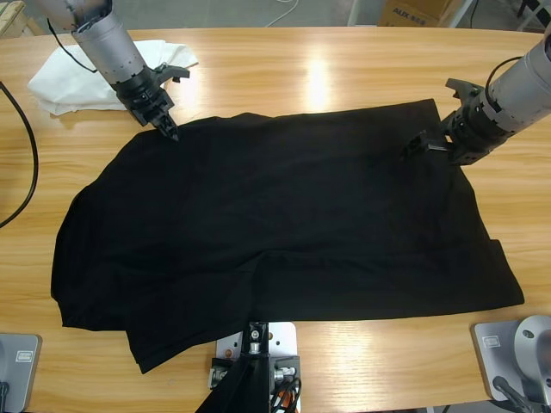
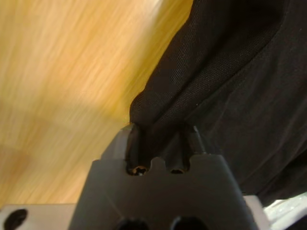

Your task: Fold clothes

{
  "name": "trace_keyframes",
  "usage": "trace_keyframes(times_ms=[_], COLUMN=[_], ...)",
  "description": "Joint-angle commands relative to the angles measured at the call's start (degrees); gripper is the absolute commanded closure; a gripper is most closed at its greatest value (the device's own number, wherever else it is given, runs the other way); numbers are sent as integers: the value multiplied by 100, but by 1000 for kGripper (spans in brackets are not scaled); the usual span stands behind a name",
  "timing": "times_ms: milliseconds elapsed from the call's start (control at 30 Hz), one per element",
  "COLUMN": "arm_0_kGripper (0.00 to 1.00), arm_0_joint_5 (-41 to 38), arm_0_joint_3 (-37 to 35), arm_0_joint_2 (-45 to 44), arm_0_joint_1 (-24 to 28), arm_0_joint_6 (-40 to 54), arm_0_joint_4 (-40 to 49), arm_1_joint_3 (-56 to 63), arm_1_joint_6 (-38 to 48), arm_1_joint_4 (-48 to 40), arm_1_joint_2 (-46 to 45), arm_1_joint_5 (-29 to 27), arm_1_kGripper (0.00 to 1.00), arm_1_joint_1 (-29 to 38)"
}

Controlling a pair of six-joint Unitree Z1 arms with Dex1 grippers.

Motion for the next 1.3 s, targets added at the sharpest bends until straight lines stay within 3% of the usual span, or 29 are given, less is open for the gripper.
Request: trace_keyframes(times_ms=[33, 300, 633, 1033, 1100, 1133, 1167, 1233, 1300], arm_0_kGripper=[1000, 1000, 1000, 1000, 1000, 876, 624, 522, 254], arm_0_joint_5=[-116, 378, 2602, 2503, 2503, 2503, 2503, 2433, 2187], arm_0_joint_3=[-20, 251, 590, 762, 708, 697, 695, 641, 592], arm_0_joint_2=[170, -245, -727, -713, -725, -730, -714, -616, -518], arm_0_joint_1=[-159, -968, -1887, -2729, -2881, -2947, -3011, -3160, -3276], arm_0_joint_6=[-64, -715, -1891, -3415, -4014, -4452, -4823, -5176, -5361], arm_0_joint_4=[142, 286, 506, 682, 696, 700, 700, 700, 700], arm_1_joint_3=[258, 468, 681, 873, 892, 897, 906, 925, 947], arm_1_joint_6=[-44, -37, -37, 25, 27, 39, 48, 62, 69], arm_1_joint_4=[-88, -185, -229, -343, -356, -361, -361, -377, -398], arm_1_joint_2=[100, 71, -23, -32, -41, -46, -50, -59, -59], arm_1_joint_5=[97, 97, 97, 97, 97, 97, 97, 97, 97], arm_1_kGripper=[0, 0, 0, 0, 0, 0, 0, 0, 0], arm_1_joint_1=[-53, 72, 153, 330, 346, 357, 367, 381, 386])
